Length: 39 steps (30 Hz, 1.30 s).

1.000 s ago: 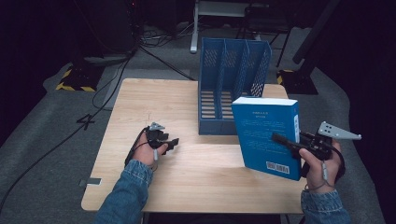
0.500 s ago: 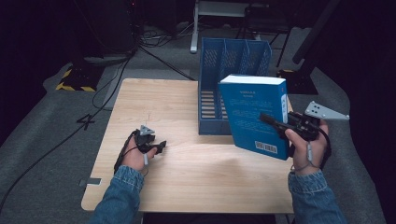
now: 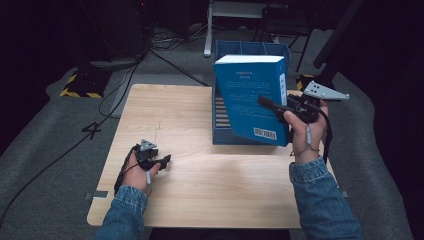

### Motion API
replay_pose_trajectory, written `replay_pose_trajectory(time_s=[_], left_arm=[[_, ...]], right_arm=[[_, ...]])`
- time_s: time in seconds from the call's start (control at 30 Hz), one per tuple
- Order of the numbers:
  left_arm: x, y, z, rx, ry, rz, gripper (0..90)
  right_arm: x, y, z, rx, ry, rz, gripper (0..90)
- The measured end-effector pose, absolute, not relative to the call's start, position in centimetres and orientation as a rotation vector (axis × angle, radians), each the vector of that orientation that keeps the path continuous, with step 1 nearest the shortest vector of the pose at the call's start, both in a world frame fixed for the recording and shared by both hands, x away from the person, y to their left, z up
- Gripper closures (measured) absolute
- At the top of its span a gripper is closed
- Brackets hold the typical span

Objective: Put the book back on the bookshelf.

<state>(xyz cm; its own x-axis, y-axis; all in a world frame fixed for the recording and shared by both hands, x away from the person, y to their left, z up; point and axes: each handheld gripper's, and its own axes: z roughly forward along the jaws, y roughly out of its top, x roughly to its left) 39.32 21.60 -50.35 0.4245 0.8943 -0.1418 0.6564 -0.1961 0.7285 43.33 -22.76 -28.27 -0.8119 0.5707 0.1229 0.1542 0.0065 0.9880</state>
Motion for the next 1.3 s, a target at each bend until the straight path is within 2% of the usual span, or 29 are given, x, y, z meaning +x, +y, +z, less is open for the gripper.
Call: replay_pose_trajectory(time_s=[0.57,1.13,1.3], left_arm=[[38.4,21.7,-50.3,1.986,1.286,0.434,37.4],[38.0,22.0,-50.3,2.042,1.223,0.458,38.8],[38.1,22.1,-50.3,2.040,1.224,0.454,39.1]], right_arm=[[49.3,-19.8,-27.8,0.871,1.880,2.006,62.0],[55.3,-20.5,-30.4,1.138,1.710,2.051,62.0],[56.6,-20.4,-31.1,1.201,1.703,1.954,62.0]])
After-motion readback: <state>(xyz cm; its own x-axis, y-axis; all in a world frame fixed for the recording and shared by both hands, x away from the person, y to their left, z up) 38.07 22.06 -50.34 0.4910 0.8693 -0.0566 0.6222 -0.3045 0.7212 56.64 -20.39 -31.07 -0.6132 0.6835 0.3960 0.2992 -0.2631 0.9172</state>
